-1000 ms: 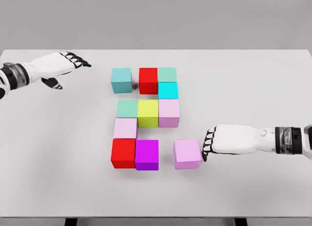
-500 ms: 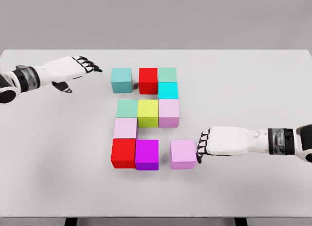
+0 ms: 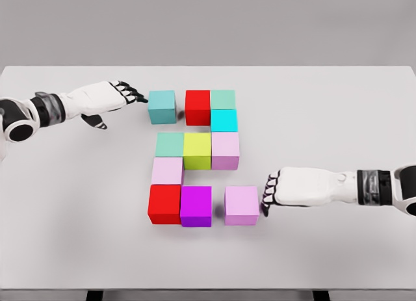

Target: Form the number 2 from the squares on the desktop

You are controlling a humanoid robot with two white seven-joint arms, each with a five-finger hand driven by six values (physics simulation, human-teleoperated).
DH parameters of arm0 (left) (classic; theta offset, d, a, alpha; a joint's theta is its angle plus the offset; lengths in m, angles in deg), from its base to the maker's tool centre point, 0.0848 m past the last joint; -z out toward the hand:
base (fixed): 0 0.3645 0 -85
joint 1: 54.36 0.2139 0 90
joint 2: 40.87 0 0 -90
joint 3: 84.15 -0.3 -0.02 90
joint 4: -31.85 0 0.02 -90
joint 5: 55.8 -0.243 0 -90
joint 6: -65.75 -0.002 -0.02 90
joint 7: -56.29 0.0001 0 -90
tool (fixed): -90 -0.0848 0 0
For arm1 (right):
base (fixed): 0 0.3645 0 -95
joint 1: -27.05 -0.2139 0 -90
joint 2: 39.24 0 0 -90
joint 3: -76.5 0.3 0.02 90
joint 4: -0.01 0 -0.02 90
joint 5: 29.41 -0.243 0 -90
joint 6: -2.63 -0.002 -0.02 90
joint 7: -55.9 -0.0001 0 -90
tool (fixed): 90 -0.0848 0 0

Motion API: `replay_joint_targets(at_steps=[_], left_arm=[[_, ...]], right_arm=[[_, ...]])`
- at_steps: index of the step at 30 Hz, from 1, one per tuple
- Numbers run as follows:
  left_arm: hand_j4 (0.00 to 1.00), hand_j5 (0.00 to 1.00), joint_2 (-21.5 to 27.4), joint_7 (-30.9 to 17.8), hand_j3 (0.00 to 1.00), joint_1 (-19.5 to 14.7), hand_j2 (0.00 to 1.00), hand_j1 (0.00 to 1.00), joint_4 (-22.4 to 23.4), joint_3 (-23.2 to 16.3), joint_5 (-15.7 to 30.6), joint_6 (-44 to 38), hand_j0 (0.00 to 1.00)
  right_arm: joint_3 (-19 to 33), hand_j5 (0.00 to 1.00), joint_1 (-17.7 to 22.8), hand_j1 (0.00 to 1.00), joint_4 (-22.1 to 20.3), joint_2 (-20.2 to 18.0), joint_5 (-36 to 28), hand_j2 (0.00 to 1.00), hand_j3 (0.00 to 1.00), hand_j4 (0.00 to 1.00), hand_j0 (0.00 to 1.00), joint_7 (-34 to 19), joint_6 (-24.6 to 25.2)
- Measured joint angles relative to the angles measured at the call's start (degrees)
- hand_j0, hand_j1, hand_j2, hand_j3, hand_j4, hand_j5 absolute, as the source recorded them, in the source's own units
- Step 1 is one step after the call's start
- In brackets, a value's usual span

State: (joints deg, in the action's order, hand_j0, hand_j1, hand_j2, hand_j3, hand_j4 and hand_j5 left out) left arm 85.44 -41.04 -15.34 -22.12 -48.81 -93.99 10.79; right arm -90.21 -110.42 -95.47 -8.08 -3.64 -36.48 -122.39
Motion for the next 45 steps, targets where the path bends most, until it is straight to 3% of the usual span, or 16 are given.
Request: replay_joint_targets(at_steps=[17,29,45], left_arm=[[1.00,1.00,-0.48,0.00,1.00,0.09,1.00,1.00,-0.55,-0.12,-0.08,0.00,1.00],[1.00,1.00,-0.68,0.00,1.00,-0.53,1.00,1.00,1.44,-0.06,-0.15,0.00,1.00],[1.00,1.00,-2.42,-0.03,1.00,-0.62,1.00,1.00,1.86,-0.13,-0.24,0.00,1.00]], right_arm=[[0.14,0.49,0.27,0.49,1.46,2.07,-0.37,0.49,0.49,0.49,0.49,-0.13,0.00],[0.18,0.49,0.44,0.49,1.40,2.89,-0.63,0.49,0.49,0.49,0.49,-0.20,0.00],[0.20,0.49,0.79,0.49,-1.52,2.51,-0.65,0.49,0.49,0.49,0.49,-0.43,0.00]])
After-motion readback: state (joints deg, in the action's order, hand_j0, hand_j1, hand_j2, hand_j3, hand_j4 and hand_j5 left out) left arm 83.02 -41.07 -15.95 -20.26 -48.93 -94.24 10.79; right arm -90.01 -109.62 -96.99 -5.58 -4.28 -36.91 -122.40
